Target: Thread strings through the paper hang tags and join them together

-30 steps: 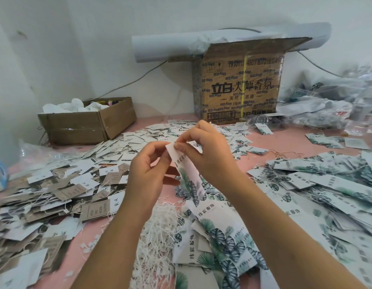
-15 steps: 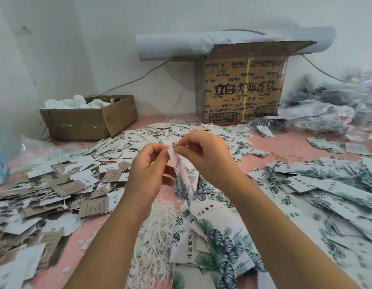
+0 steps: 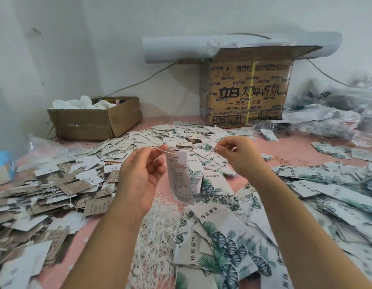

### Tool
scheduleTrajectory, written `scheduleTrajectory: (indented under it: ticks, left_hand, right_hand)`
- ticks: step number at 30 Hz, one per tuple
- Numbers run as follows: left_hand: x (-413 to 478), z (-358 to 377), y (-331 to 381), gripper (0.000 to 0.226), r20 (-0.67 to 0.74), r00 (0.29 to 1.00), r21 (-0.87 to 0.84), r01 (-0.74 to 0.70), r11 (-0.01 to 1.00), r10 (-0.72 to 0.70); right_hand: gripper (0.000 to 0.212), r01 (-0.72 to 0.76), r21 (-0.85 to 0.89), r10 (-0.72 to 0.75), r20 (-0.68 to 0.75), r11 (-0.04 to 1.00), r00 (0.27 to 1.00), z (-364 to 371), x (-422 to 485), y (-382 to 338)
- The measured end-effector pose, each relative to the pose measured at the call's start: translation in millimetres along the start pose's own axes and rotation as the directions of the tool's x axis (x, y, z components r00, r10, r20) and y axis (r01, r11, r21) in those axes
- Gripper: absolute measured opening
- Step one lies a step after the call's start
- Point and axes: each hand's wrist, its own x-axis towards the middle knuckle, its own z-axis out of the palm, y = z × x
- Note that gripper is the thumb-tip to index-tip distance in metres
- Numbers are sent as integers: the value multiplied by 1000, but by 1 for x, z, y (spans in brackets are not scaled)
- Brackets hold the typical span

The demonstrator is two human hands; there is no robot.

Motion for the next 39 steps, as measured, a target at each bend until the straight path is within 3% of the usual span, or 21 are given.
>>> scheduleTrajectory:
  ticks: [6,11,16,24,39]
  left_hand:
    - [2,-2,-4,13,-23,1000,55,12,998,-10]
    - [1,0,-6,8,-9,1000,77,7,997,-6]
    - [-2,2,-7,10,95,995,175,-44,984,27]
    - [-8,8,-10,10,214,973,306,-150,940,86]
    - [-9,8,-7,14,282,957,286,-154,946,70]
  right_hand:
    - [25,-22,86,23,-15,996,1000,0,-1,-2]
    - [27,86,286,-88,-8,954,996,4,-6,-12]
    - [23,169,364,-199,46,916,979,12,-10,-23]
    - [21,289,274,-333,132,917,934,26,-17,-36]
    - [24,234,408,-319,153,882,935,28,-16,-33]
